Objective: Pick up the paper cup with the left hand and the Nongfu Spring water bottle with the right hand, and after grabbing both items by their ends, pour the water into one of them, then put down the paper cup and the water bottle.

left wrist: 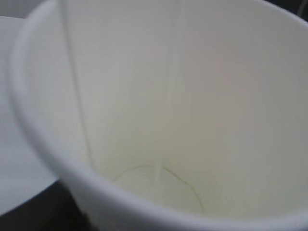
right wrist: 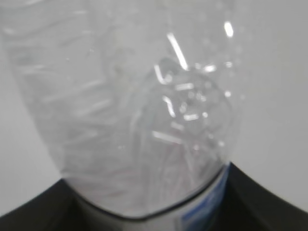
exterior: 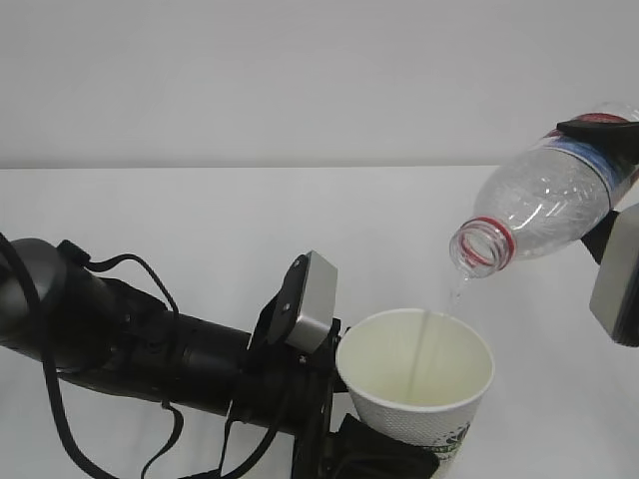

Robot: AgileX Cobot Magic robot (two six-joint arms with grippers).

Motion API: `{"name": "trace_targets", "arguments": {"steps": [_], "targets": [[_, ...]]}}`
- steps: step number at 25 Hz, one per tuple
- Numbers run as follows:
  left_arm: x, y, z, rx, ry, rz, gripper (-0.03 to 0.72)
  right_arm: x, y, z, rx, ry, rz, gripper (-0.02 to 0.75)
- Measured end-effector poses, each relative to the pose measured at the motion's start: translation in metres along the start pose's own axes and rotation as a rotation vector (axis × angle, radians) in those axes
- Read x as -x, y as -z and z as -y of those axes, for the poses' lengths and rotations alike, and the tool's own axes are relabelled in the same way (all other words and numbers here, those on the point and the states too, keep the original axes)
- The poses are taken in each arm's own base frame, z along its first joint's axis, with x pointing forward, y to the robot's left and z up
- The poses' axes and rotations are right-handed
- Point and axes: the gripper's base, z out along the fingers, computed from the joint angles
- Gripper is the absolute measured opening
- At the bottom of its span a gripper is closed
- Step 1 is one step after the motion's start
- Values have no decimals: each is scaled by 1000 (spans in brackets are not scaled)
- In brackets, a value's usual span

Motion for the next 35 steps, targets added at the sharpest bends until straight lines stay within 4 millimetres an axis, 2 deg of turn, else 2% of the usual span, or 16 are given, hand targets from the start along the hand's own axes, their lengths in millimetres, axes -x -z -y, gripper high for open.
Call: {"name": "trace_targets", "arguments": {"steps": [35], "targets": [[0, 0, 0, -1, -1, -1, 515, -1, 0, 0, -5, 5, -7, 460]]}}
